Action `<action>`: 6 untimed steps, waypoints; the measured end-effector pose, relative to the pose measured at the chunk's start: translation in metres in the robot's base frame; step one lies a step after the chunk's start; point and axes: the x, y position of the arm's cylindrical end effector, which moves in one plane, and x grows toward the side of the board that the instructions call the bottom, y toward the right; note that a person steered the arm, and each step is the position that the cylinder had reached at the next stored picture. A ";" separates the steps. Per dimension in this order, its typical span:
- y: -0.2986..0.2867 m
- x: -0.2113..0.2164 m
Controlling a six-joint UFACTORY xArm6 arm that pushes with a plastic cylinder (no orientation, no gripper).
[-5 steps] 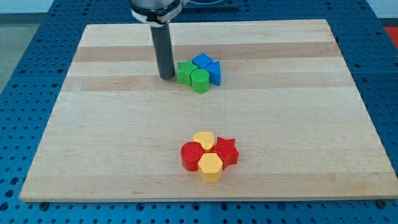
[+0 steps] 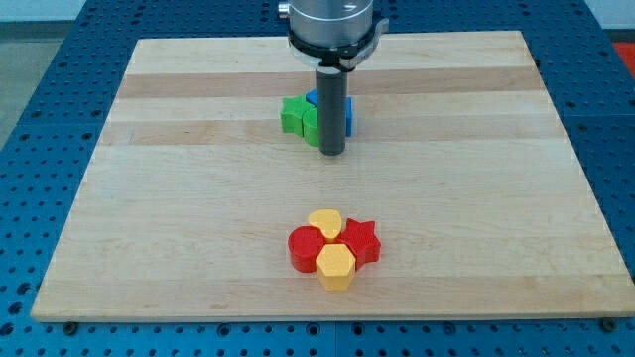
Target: Move your arm towards the bottom of the board
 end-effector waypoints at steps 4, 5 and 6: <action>0.055 0.017; 0.097 0.077; 0.109 0.142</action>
